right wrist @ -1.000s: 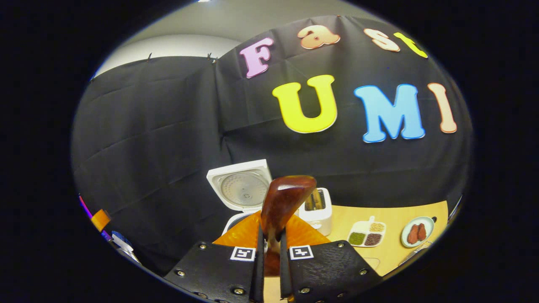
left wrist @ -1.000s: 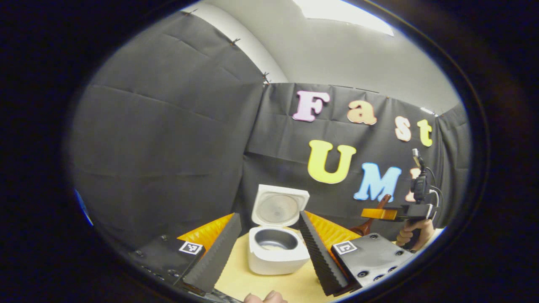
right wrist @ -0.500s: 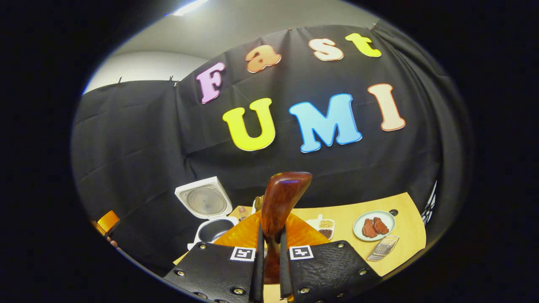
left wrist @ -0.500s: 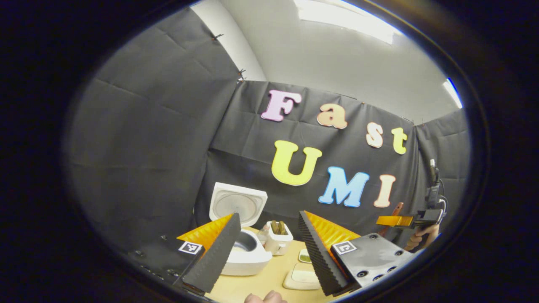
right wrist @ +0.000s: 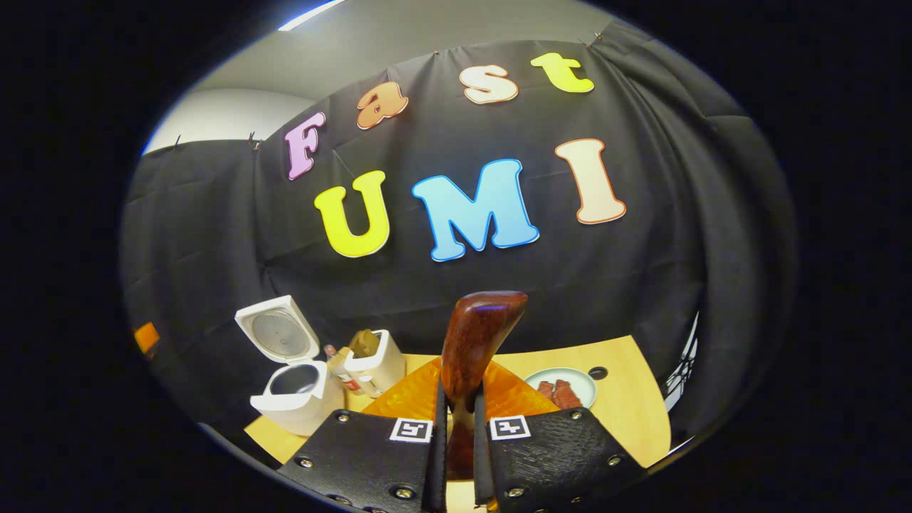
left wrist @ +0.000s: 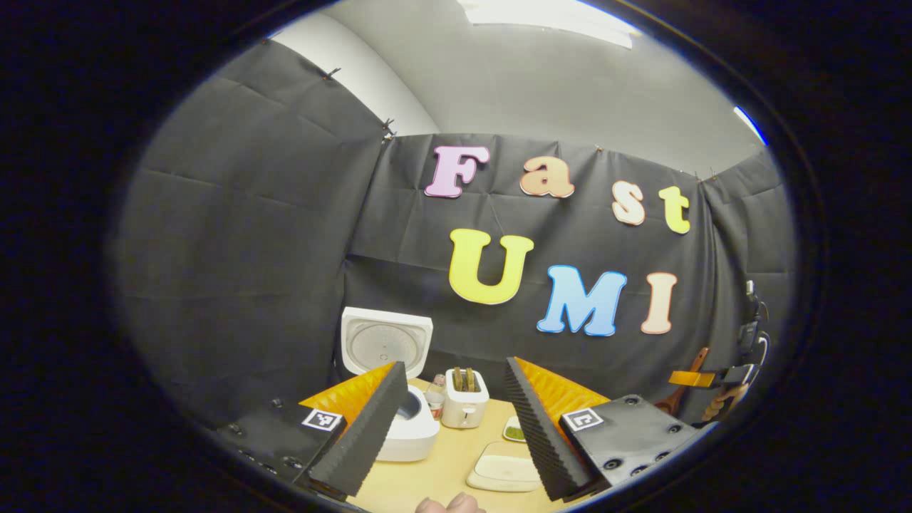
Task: Close the left gripper, press the button to open the rice cooker; take a wooden spoon from the chopstick holder with the right hand, scoop a spoonful of rice and pour it into the rice cooker, then put the wooden spoon back into the chopstick holder.
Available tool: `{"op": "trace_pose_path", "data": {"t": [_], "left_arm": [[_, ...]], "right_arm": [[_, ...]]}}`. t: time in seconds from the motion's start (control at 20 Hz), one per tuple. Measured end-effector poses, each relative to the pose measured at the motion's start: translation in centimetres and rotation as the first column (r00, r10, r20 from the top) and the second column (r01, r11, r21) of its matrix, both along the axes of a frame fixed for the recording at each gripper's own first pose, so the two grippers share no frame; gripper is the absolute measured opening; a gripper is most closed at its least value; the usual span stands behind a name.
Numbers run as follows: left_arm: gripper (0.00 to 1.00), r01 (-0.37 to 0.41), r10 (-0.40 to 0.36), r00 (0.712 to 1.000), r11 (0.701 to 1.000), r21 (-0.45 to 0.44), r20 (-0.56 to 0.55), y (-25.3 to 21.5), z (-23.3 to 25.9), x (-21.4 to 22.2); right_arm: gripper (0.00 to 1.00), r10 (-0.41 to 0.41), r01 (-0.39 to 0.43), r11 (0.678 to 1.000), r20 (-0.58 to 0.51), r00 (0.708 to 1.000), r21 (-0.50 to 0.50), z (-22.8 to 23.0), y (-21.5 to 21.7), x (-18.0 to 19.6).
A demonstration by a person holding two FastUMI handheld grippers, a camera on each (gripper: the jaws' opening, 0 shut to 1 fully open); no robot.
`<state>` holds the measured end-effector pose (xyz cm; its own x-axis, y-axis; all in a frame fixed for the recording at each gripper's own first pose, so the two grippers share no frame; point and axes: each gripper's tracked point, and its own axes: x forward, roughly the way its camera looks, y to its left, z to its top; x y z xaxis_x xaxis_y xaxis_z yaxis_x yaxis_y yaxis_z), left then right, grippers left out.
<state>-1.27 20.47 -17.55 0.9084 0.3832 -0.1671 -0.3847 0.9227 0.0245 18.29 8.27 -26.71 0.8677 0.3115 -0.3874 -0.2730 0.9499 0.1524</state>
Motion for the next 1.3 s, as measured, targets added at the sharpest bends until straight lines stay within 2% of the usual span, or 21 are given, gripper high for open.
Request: {"op": "trace_pose_path", "data": {"t": [0.25, 0.45, 0.55, 0.85, 0.95, 1.15, 1.3], "left_arm": [[0.92, -0.078, 0.075, 0.993, 0.996, -0.036, -0.086, -2.7, -2.3, 1.0], [0.92, -0.094, 0.098, 0.986, 0.995, 0.036, -0.136, -3.6, -2.3, 0.9], [0.92, -0.099, 0.105, 0.983, 0.994, 0.043, -0.153, -4.0, -2.8, 1.0], [0.92, -0.099, 0.108, 0.978, 0.993, 0.056, -0.177, -5.3, -3.1, 1.6], [0.92, -0.092, 0.102, 0.978, 0.994, 0.061, -0.181, -5.6, -3.1, 1.9], [0.93, -0.080, 0.087, 0.980, 0.996, 0.045, -0.177, -6.5, -3.2, 2.6], [0.93, -0.065, 0.075, 0.981, 0.996, 0.063, -0.181, -6.9, -2.9, 2.8]], "right_arm": [[0.15, -0.066, 0.071, 0.996, -0.085, 0.994, 0.050, -7.0, -6.0, 4.2], [0.15, -0.135, 0.160, 0.980, -0.196, 0.971, 0.115, -13.0, -10.3, 5.5], [0.15, -0.159, 0.198, 0.970, -0.249, 0.955, 0.141, -15.4, -11.5, 5.9], [0.15, -0.176, 0.225, 0.968, -0.331, 0.927, 0.115, -20.9, -11.9, 6.2], [0.16, -0.187, 0.230, 0.968, -0.330, 0.925, 0.096, -21.3, -11.7, 6.3], [0.16, -0.186, 0.195, 0.981, -0.323, 0.928, -0.004, -22.8, -11.2, 5.0], [0.15, -0.188, 0.191, 0.981, -0.335, 0.923, -0.026, -23.6, -11.1, 4.0]]}}
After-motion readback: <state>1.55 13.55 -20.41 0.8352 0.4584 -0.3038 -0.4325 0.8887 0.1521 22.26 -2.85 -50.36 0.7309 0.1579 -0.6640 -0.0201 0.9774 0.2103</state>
